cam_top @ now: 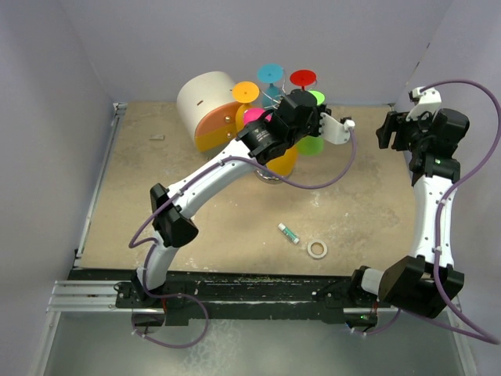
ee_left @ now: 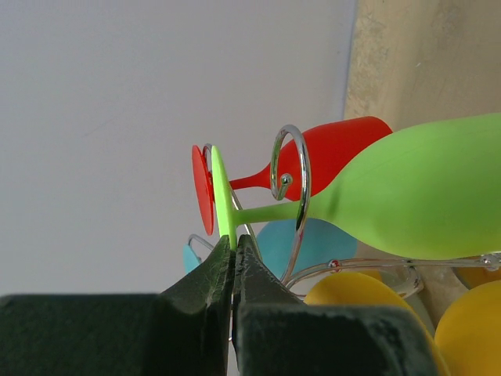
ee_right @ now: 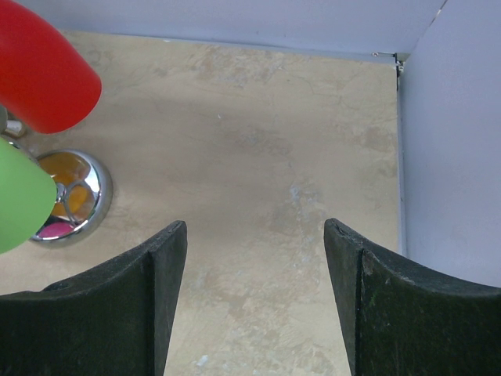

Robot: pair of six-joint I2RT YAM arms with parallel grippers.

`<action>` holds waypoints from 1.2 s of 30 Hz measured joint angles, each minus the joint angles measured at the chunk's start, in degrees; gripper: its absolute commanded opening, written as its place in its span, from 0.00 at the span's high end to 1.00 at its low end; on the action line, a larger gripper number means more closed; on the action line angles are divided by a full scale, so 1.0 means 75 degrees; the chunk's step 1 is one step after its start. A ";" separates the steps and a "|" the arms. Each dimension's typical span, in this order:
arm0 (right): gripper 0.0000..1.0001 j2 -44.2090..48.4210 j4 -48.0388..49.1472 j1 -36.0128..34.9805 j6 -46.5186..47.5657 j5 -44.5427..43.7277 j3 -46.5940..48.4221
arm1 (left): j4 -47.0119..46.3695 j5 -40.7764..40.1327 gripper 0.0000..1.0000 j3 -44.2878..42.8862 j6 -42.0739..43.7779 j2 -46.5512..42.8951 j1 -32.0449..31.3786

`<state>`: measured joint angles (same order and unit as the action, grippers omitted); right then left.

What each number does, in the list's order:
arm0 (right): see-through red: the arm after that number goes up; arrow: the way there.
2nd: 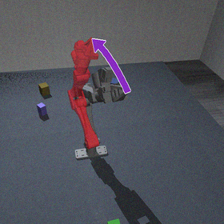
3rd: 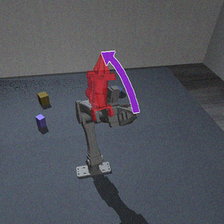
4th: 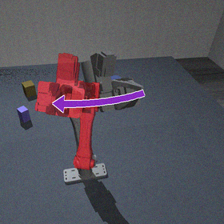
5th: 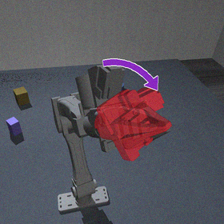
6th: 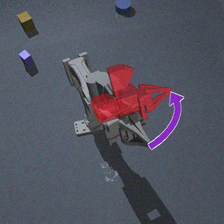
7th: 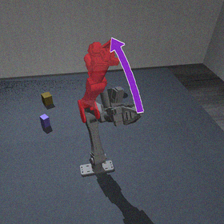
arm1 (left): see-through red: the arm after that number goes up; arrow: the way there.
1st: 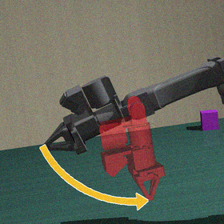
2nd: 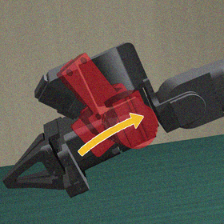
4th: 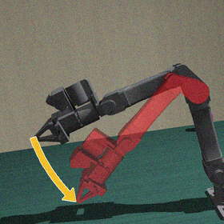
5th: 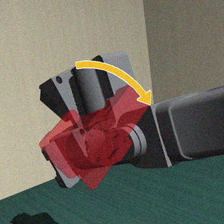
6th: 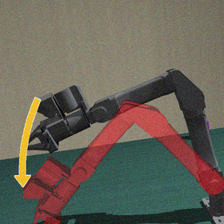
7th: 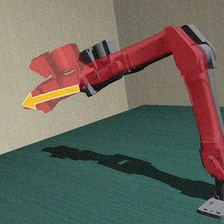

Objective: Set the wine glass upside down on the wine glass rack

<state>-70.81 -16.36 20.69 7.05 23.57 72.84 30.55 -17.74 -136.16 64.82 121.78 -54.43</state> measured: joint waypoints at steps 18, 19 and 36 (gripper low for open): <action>0.26 -0.0006 0.0000 0.0000 0.0006 0.0003 -0.0003 | 0.0032 0.0373 1.00 0.0006 -0.0096 -0.0085 -0.0230; 0.26 -0.0006 0.0000 0.0000 0.0006 0.0003 -0.0003 | 0.0023 0.0376 1.00 0.0006 -0.0096 -0.0085 -0.0239; 0.26 -0.0006 0.0003 0.0000 0.0035 0.0003 -0.0009 | -0.0146 0.0475 0.90 -0.0050 -0.0073 0.0157 -0.0254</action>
<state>-70.85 -16.34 20.69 7.31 23.59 72.77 29.45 -14.17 -136.53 64.27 122.96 -56.34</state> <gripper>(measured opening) 0.736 0.088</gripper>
